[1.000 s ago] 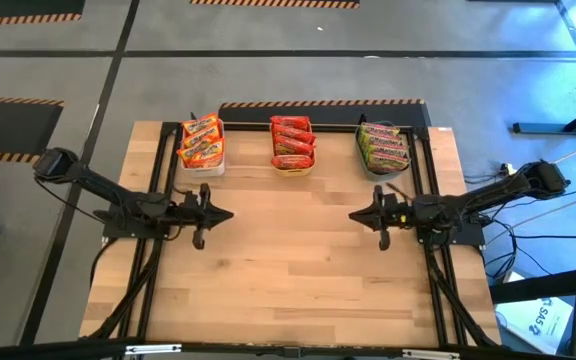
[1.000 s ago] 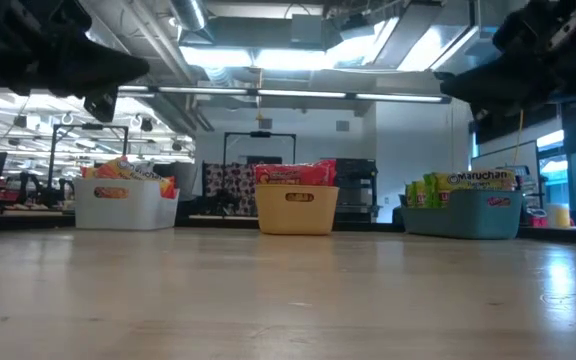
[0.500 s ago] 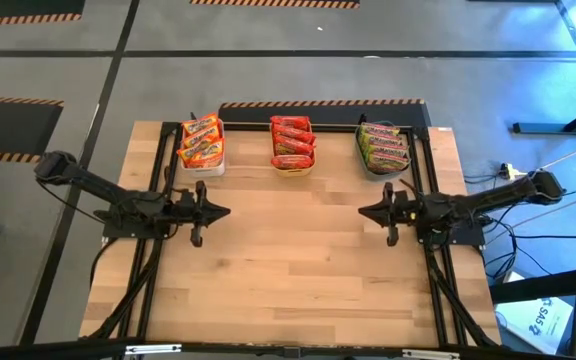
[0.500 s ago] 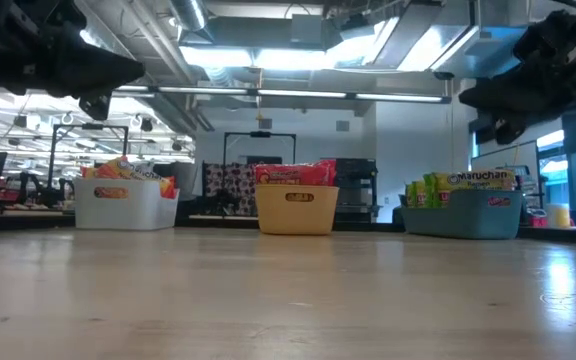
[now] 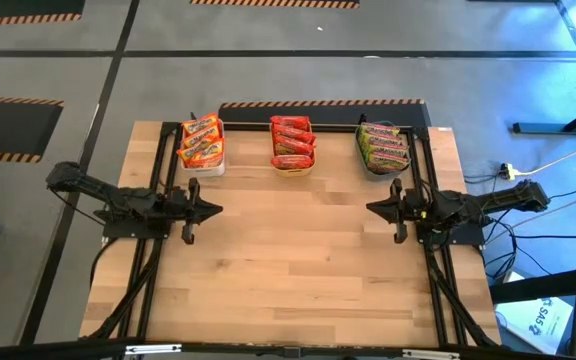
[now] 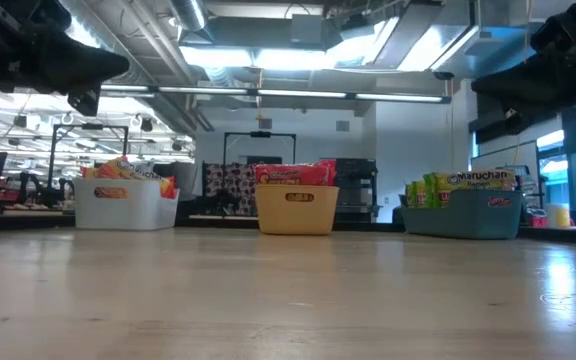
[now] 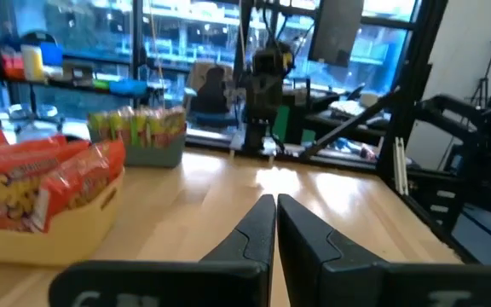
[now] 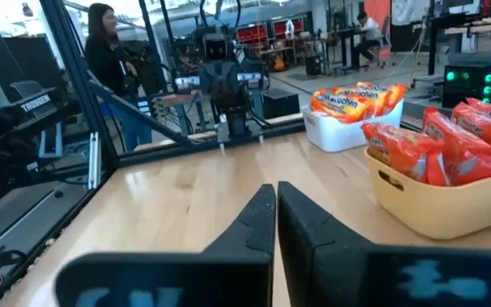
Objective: Sort Maruchan noodles
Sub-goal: Return to Home Position
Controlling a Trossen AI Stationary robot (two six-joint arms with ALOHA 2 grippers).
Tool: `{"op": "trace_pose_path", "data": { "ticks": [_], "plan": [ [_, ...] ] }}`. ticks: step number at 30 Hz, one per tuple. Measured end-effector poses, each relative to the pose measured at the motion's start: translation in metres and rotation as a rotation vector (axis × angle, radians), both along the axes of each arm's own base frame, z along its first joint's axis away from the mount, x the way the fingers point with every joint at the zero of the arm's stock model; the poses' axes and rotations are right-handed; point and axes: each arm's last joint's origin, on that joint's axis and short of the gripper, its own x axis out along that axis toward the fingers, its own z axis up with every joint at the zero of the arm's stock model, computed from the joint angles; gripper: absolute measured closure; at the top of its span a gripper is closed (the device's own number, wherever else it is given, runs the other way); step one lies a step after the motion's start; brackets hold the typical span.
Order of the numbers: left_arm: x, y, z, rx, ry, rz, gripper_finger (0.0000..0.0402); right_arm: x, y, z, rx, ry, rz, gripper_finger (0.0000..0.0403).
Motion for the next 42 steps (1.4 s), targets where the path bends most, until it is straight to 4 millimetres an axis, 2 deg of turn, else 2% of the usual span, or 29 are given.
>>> {"op": "trace_pose_path", "data": {
  "ticks": [7, 18, 25, 42],
  "plan": [
    [-0.013, 0.004, 0.003, 0.036, -0.057, 0.006, 0.0391, -0.003, -0.001, -0.005, -0.010, 0.047, -0.008, 0.0400],
    [-0.012, 0.005, -0.001, 0.059, -0.011, 0.030, 0.0391, -0.004, -0.002, -0.006, 0.045, 0.052, -0.046, 0.0400],
    [-0.012, 0.005, -0.001, 0.062, -0.002, 0.030, 0.0391, -0.004, -0.002, -0.006, -0.033, 0.064, -0.031, 0.0400],
    [-0.012, 0.005, -0.002, 0.062, -0.001, 0.030, 0.0391, -0.003, 0.000, -0.007, -0.039, 0.075, 0.021, 0.0400]
  ]
}}
